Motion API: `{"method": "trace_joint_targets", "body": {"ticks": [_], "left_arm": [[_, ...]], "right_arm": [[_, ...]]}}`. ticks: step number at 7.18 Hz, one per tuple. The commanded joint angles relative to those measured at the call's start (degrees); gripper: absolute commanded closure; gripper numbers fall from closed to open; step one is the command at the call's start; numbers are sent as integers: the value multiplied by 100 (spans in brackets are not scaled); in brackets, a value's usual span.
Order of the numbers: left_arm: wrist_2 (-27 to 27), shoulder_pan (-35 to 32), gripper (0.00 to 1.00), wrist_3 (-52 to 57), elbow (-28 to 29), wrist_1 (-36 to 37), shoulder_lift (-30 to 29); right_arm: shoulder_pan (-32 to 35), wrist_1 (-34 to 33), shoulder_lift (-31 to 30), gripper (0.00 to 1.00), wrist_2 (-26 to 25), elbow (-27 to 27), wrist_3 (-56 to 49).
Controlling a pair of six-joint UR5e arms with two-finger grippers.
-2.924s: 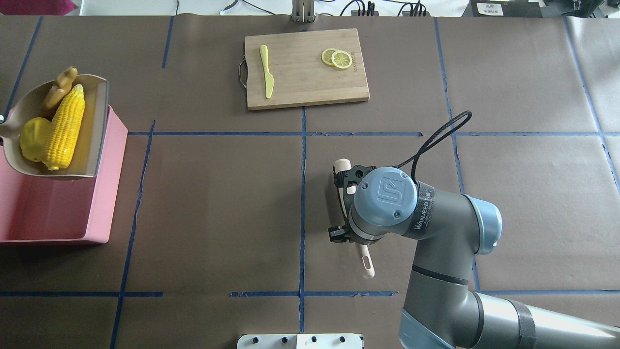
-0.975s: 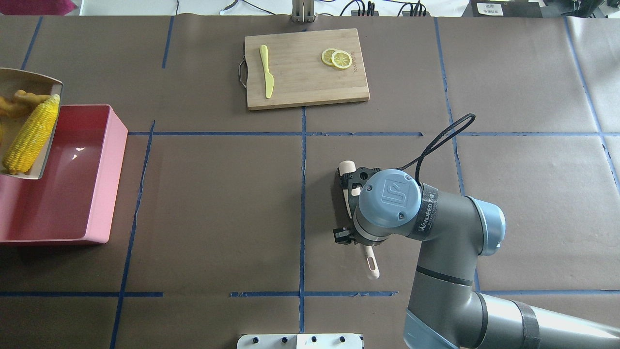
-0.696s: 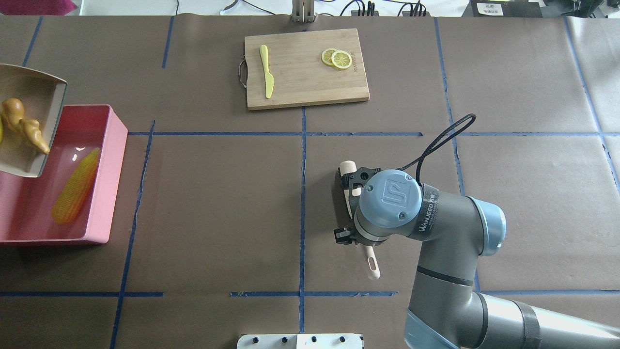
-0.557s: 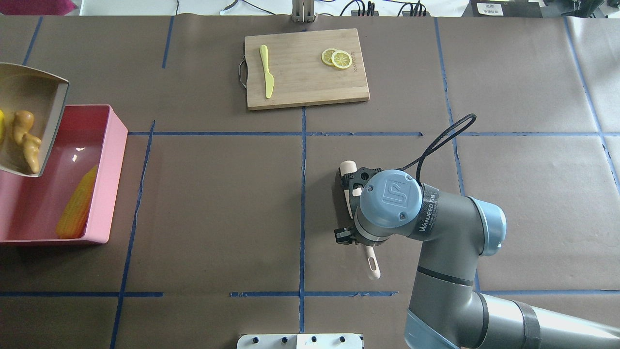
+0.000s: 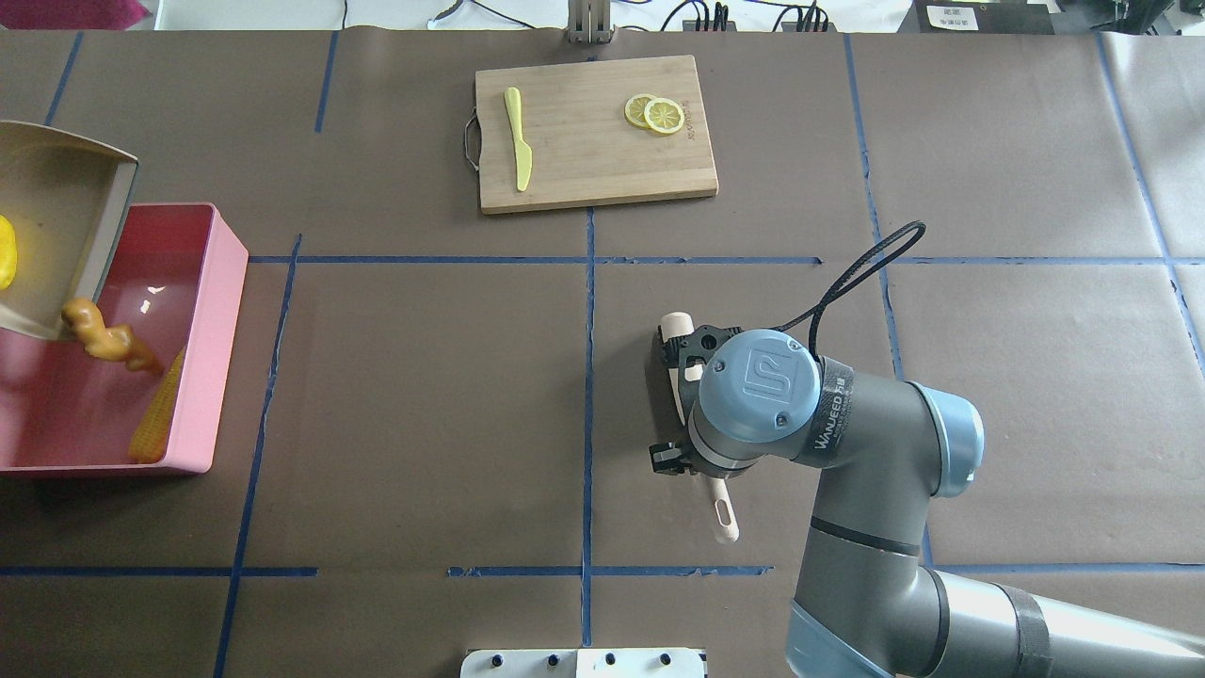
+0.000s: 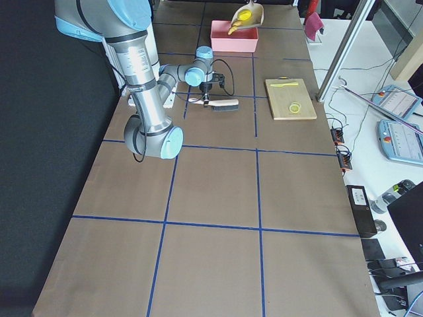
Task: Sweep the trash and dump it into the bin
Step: 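Tilt the dustpan with the left gripper to pour produce into the pink bin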
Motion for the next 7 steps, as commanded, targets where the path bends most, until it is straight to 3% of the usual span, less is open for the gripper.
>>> {"method": "trace_joint_targets", "body": {"ticks": [1,4,7], "left_arm": [[304,-79,100,-23,-268,1095,-13],[989,-79,100,47,-1435,2496,66],[1814,-44,100,468,-1754,3162,14]], "right_arm": [[-14,0,15,100,0,12,49],[-41,0,7,100,-9,12,58],[-49,0,7,100,-18,12,58]]}}
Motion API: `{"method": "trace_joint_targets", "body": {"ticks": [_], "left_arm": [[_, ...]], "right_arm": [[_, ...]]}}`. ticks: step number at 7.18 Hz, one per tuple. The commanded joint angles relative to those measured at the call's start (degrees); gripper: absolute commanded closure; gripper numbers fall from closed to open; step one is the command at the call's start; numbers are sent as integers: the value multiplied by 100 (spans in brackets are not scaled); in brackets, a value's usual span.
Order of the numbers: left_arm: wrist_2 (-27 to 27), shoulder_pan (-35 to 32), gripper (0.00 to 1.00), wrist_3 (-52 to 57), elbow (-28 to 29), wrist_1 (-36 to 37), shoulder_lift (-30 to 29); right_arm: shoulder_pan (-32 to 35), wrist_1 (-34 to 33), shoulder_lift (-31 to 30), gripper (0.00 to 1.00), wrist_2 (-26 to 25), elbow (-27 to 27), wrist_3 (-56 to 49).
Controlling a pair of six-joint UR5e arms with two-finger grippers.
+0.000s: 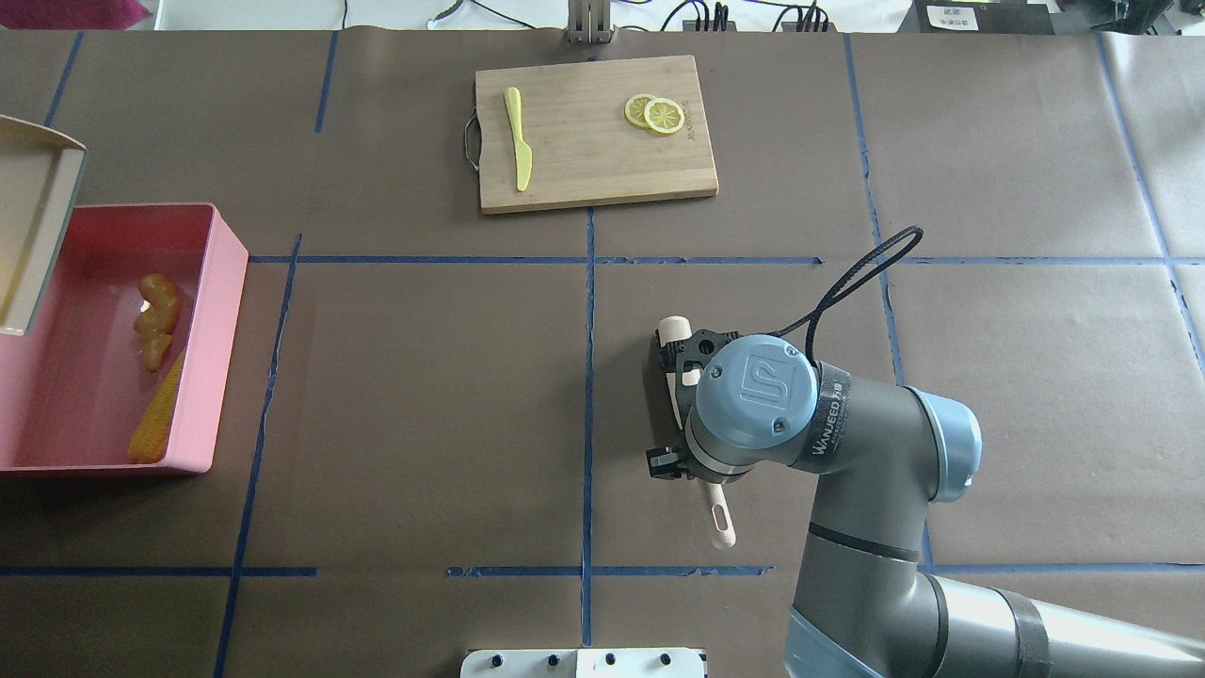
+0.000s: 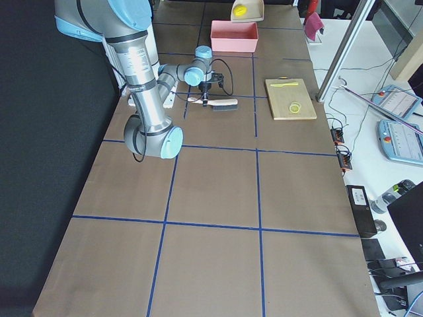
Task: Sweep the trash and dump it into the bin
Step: 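Shake the tilted dustpan over the pink bin with the left gripper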
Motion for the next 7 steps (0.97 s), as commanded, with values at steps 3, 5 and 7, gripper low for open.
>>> {"method": "trace_joint_targets", "body": {"ticks": [3,5,7], "left_arm": [[1005,15,100,260,-895,1238,6],[997,24,100,260,-896,1247,6],[779,42,100,85,-852,1256,-38]], "right_arm": [[-11,0,9,100,-7,0,0],[-2,0,9,100,-16,-9,0],[-11,0,26,100,-16,-9,9]]}}
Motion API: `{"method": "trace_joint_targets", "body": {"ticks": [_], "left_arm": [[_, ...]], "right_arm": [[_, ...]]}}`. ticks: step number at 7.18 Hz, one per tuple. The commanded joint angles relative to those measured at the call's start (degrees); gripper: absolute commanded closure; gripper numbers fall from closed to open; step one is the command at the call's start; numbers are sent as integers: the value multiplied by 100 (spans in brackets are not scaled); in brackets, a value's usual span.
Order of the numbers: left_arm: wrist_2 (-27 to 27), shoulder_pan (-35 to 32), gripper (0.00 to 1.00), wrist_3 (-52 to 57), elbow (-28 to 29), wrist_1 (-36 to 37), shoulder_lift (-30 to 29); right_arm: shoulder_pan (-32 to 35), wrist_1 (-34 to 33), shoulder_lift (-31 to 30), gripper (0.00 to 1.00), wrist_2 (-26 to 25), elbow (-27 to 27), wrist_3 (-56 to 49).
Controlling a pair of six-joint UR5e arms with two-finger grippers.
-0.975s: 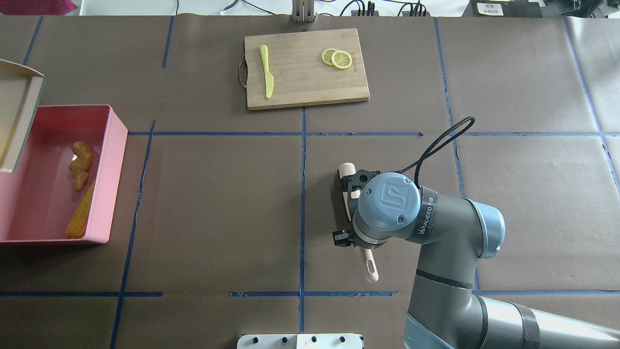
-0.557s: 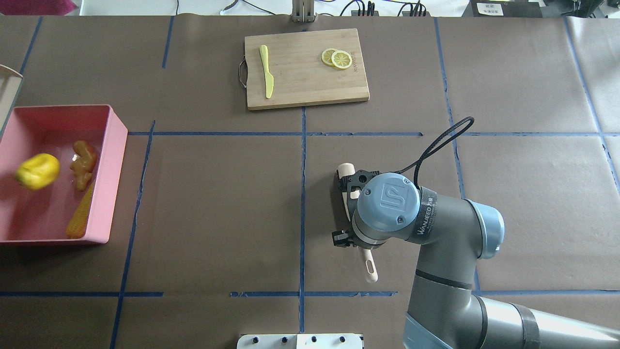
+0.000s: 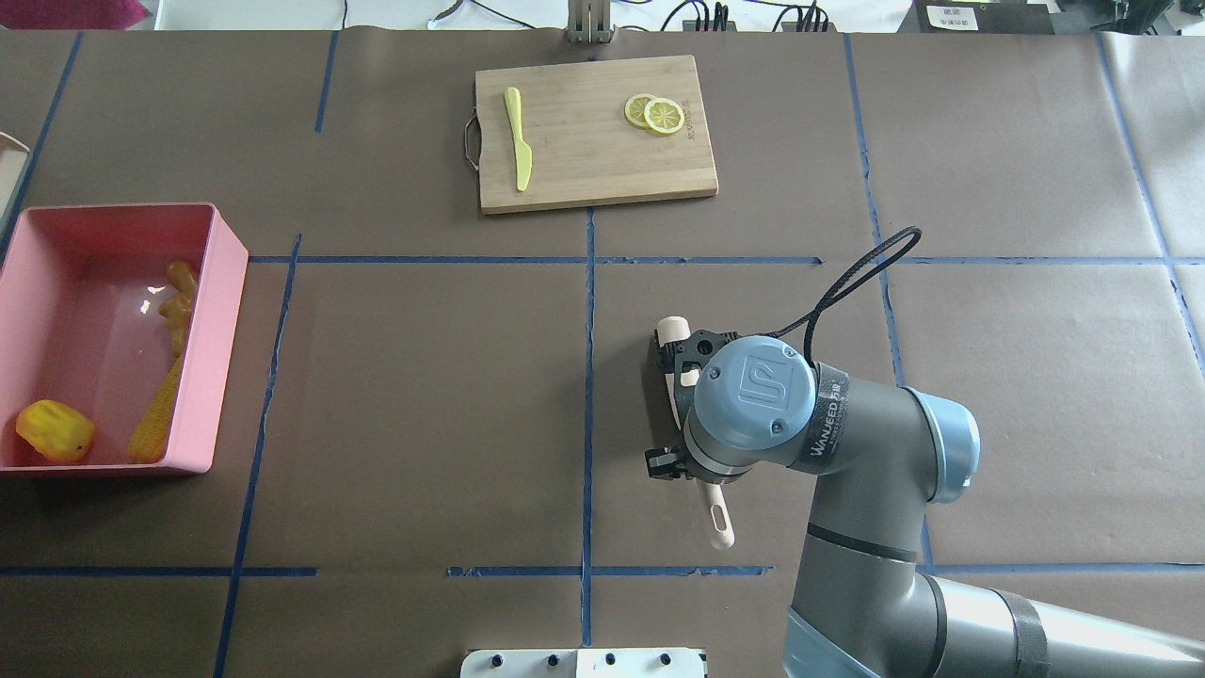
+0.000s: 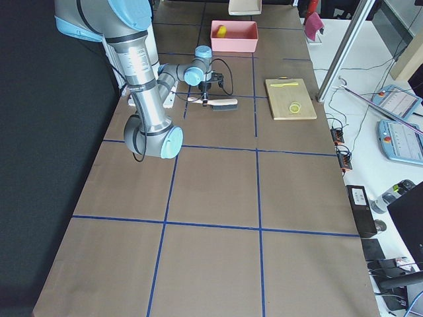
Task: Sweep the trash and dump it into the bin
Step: 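Shake the tilted dustpan over the pink bin with the left gripper, then carry the empty dustpan away from the bin toward the table center with the left gripper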
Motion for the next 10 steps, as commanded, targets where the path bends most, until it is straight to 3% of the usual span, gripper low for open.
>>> {"method": "trace_joint_targets", "body": {"ticks": [1,5,8,10], "left_arm": [[-596,18,100,-445,60,1,-53],[-1794,158,100,-2333,-45,-462,-141],[-1910,1402,100,-4687,-19,-1693,-359],[-1849,2543,100,-5726,8,-1687,-1034]], "right_arm": [[-2,0,1,100,-1,-1,7],[-2,0,0,100,-1,-10,7],[6,0,0,100,-1,-1,7],[15,0,0,100,-1,-1,7]]}}
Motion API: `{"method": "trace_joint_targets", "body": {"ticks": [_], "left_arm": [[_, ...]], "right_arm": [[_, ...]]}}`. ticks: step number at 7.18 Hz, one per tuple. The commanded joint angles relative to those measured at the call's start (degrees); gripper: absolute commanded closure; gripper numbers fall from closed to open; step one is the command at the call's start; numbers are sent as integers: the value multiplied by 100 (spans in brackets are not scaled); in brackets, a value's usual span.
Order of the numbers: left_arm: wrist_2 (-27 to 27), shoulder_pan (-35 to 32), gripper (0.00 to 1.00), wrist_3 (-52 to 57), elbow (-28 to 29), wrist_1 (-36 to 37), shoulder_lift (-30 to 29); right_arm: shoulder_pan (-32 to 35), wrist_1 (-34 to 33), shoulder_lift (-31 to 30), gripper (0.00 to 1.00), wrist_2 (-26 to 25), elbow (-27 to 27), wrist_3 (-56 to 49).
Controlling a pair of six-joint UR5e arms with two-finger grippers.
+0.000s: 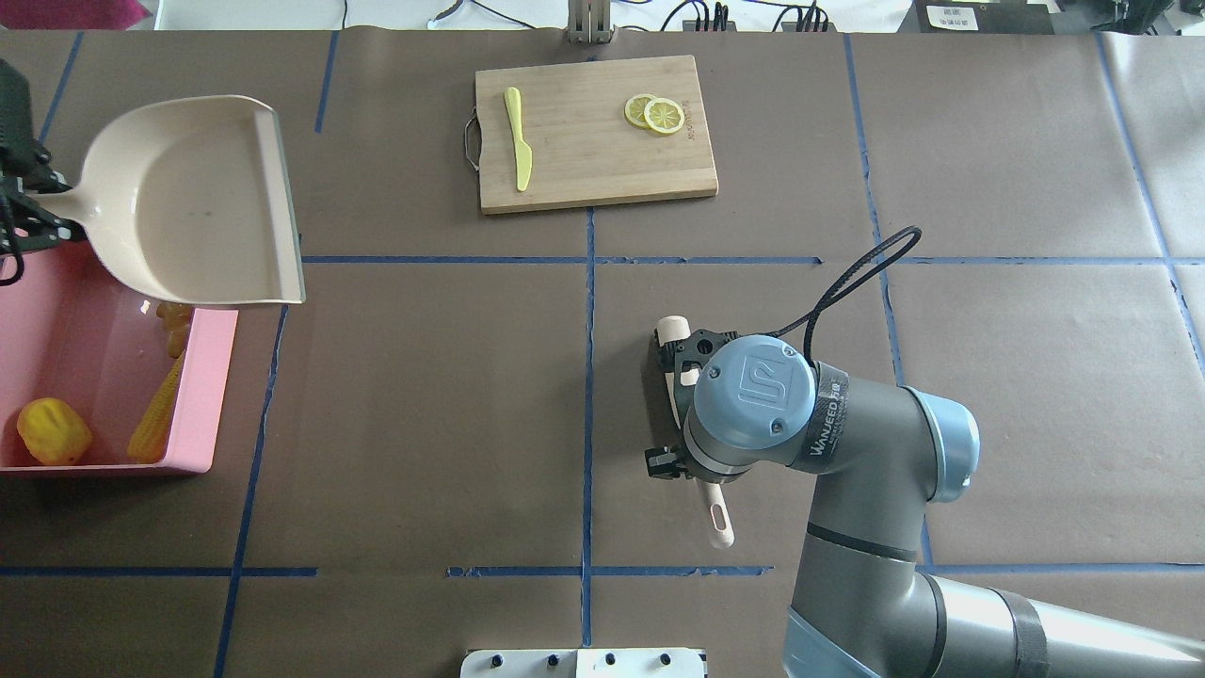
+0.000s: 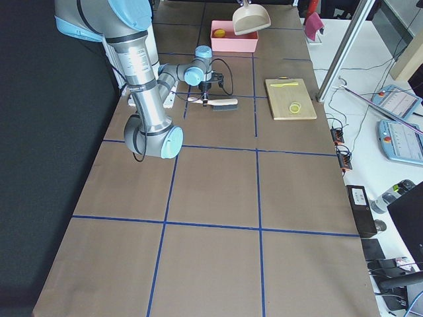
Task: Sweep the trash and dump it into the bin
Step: 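Carry the empty dustpan away from the bin toward the table center with the left gripper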
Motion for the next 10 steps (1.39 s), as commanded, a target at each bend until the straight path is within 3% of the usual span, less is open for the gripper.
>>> {"method": "trace_joint_targets", "body": {"ticks": [1,3,6,8,10], "left_arm": [[65,1234,100,-1009,80,-14,-678],[459,2107,100,-1328,307,-40,-1083],[1091,2688,100,-1267,800,-84,-1629],[1303,2883,100,-1258,1081,-346,-1683],[1357,2936,100,-1241,1336,-532,-1692]], "right_arm": [[7,0,0,100,9,0,0],[7,0,9,100,0,18,0],[-36,0,70,100,-9,61,745],[-159,0,71,100,-359,62,782],[-186,0,71,100,-360,62,782]]}}
